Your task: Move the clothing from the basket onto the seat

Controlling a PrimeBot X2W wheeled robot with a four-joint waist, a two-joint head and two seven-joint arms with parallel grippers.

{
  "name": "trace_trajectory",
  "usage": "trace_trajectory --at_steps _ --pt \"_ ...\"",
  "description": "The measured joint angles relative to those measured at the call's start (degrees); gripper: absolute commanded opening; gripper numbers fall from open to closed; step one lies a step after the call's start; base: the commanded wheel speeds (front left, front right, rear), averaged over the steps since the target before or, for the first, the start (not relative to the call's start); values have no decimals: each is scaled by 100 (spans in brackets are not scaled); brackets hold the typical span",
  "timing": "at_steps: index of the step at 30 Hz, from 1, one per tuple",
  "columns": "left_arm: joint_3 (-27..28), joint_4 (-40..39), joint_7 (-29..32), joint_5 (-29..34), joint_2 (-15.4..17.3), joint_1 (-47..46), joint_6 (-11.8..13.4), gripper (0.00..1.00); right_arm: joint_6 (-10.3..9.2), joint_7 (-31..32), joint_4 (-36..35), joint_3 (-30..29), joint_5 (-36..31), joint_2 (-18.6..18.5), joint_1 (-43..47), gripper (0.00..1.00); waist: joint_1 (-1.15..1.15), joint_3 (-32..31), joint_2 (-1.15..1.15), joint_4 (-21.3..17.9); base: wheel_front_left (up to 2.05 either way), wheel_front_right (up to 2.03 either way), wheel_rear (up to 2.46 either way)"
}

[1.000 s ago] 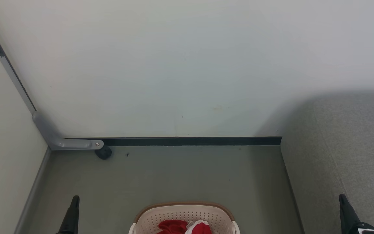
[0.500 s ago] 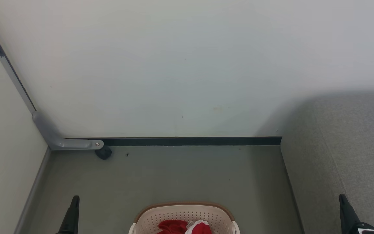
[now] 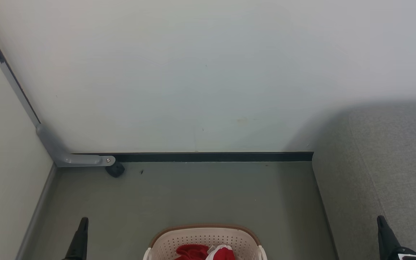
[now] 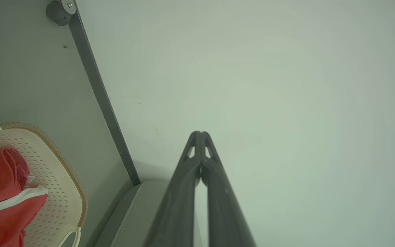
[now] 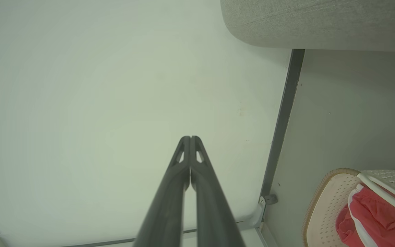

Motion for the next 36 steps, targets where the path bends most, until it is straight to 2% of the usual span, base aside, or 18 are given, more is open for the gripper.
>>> trace_trajectory --at_steps 2,3,12,26,36 --pt "0 0 0 0 0 0 0 0 0 0 0 0 0 0 0 0 0 0 0 0 0 0 0" --pt "0 0 0 0 0 0 0 100 0 0 0 0 0 0 0 100 0 0 0 0 0 0 0" --pt "-15 291 -26 1 -76 297 9 100 -14 -8 288 11 -3 124 297 100 0 -2 0 -1 0 0 0" --pt "-46 -21 -324 66 -75 297 9 100 -13 -118 -79 -1 -4 120 292 100 0 -10 0 -3 0 0 0" --pt "-124 -322 -535 414 -51 297 35 100 -13 -212 -477 -16 -175 69 291 100 0 5 0 -9 0 0 0"
